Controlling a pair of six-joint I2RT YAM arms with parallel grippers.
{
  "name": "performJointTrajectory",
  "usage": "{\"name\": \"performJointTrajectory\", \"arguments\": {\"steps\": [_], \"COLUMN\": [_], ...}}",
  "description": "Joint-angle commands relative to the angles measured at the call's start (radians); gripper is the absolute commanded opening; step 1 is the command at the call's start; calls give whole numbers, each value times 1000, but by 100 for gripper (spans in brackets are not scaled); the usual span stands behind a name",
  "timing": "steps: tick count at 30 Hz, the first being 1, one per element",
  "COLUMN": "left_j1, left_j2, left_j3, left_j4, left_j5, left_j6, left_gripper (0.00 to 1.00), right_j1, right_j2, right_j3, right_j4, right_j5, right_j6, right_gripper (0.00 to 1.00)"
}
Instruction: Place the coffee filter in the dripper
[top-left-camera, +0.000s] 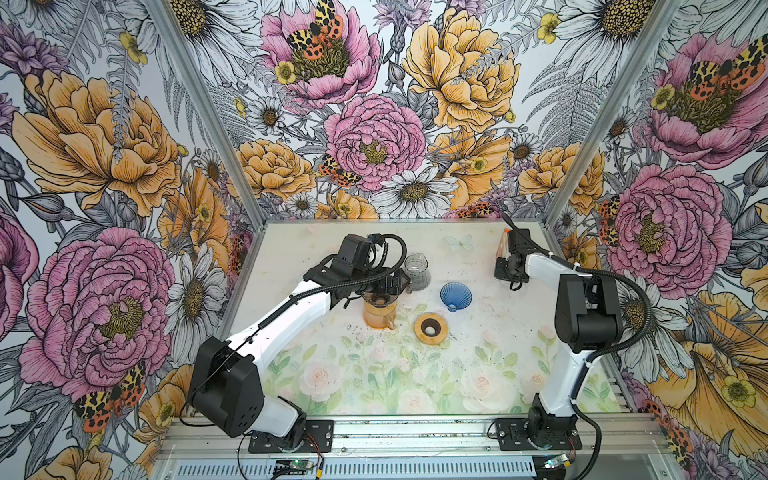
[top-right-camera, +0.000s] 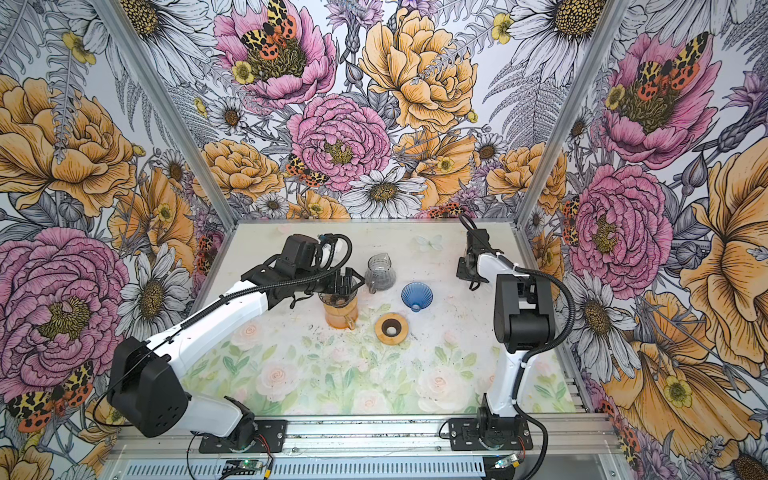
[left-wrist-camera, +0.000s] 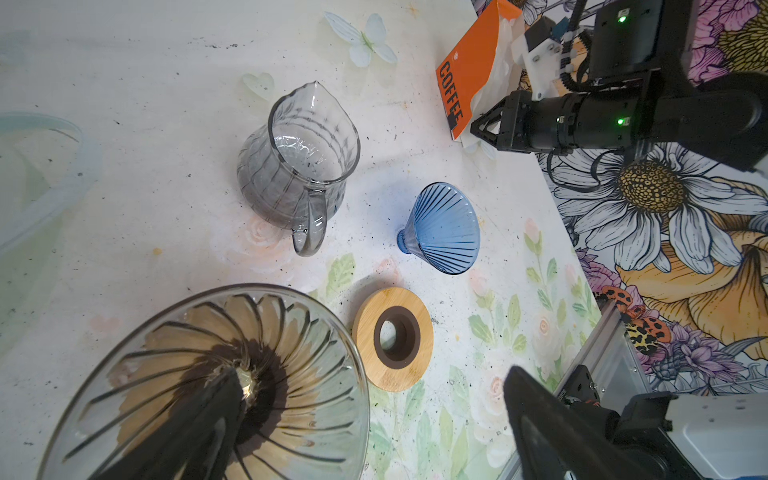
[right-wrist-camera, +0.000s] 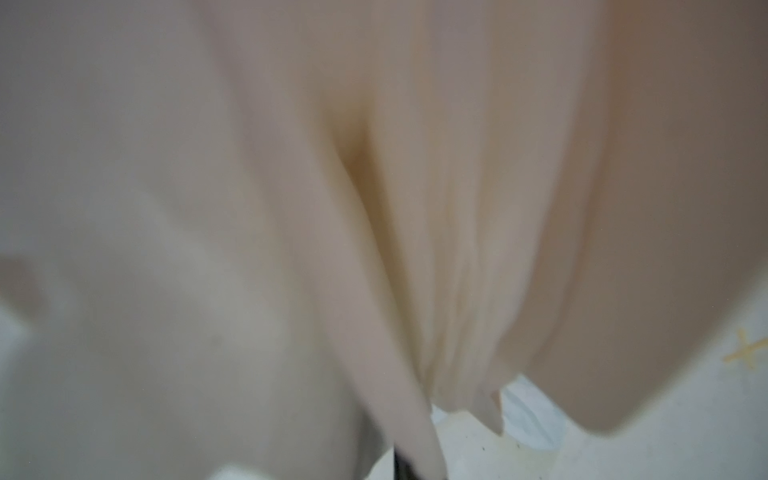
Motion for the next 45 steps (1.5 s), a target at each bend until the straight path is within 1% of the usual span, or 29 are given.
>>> {"name": "performJointTrajectory", "arguments": {"steps": [1, 3, 7, 9, 17, 29, 31, 34, 40, 45], "left_j1": [-8, -8, -7, -7, -8, -17, -18, -18, -19, -21], "left_j2": [7, 5, 4, 5, -2, -4, -1, 3, 8, 5], "left_j3": [1, 0, 1, 2, 1, -4, -4, -1, 4, 4], "left_j4": [4, 3, 3, 4, 3, 5, 5, 5, 5, 5], "left_j5": [-5, -5, -3, -2, 0, 1, 0, 1, 2, 2], "left_j6": [-5, -5, -6, -7, -9, -9, -9, -8, -7, -6], "left_gripper": [99, 99, 99, 99, 99, 99, 99, 99, 99, 99], "right_j1": [9, 12, 21, 25, 26, 35, 35, 35, 25, 10], "right_j2": [19, 19, 1, -10, -63, -157, -172, -202, -297, -398], "right_j3": [28, 25, 13, 5, -34, -158, -169, -166, -171, -213], "right_j4": [1, 2, 2, 1, -18, -41, -40, -39, -44, -44], "right_j5": [28, 41, 62, 72, 60, -8, -15, -24, -75, -92], "right_j6": [-15, -14, -15, -14, -1, 64, 71, 70, 62, 63], "right_gripper": [15, 12, 2, 0, 0, 0, 13, 21, 28, 28]}}
